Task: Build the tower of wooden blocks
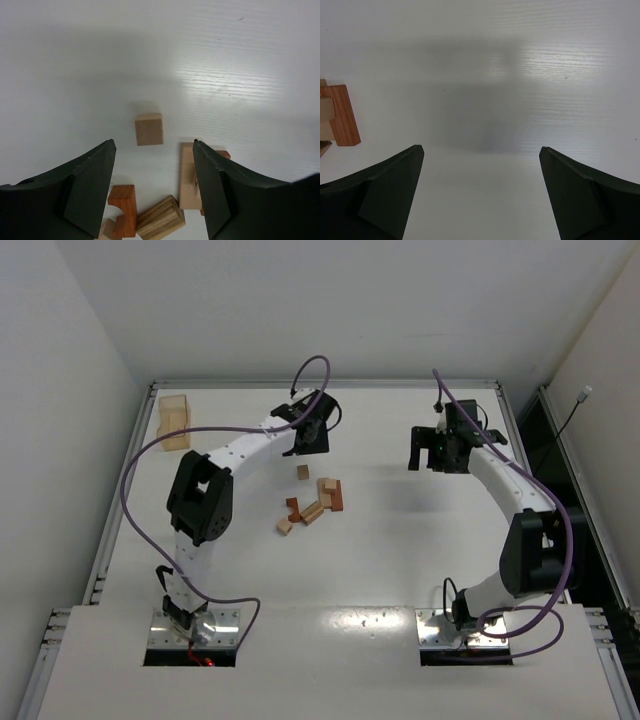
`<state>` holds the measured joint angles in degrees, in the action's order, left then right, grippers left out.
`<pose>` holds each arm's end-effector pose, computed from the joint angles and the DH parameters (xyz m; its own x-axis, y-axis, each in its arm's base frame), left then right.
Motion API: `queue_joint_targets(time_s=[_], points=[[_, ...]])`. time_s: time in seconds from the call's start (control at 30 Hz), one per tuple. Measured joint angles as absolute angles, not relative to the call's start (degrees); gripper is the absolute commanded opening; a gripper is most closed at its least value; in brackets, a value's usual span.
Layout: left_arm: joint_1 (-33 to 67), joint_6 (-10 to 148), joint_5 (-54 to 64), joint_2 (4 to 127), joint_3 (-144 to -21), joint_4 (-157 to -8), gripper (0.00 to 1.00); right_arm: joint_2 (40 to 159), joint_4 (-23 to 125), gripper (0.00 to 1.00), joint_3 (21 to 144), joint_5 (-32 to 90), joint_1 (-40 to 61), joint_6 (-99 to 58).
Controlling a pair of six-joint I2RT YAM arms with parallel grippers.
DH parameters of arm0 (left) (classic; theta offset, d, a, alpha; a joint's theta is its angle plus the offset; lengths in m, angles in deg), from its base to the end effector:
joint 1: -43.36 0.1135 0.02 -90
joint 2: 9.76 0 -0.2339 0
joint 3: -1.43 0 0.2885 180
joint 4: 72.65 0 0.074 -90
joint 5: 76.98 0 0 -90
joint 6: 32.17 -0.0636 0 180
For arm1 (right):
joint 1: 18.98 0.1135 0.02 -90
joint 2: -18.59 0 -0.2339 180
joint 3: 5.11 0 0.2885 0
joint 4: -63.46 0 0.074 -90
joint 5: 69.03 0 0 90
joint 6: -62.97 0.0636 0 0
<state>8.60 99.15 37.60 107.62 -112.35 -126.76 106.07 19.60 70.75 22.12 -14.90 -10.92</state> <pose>0.4143 -0.2553 0.1916 -0.7434 -0.2150 -0.6334 -0.2063 0.9745 -0.0886 0.3692 0.0276 0.1757 -0.8125 0.2202 -0.5399 0.1488 0.9736 0.1731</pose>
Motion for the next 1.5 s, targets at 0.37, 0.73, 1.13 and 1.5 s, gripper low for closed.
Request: queue_joint_targets(time_s=[0.37,0.73,1.13,1.5], points=[[11.95,100.07,33.82,111.49,-112.35,-127.87,0.66,107.34,19.69,0.99,70.75,22.51,-14.88,-10.92],[12.25,100.22,31.24,115.60,-112.85,-127.76,0.62,107.71,19.67,0.99,70.75,22.51,-14.86,-10.92],[12.47,100.35,30.08,116.06,-112.94,-127.78,0.44,108.78,19.67,0.99,70.75,22.51,-14.81,-10.92],[12.51,100.38,29.49,116.06,-112.94,-127.78,0.41,108.78,19.67,0.99,70.75,22.51,-14.81,-10.92]])
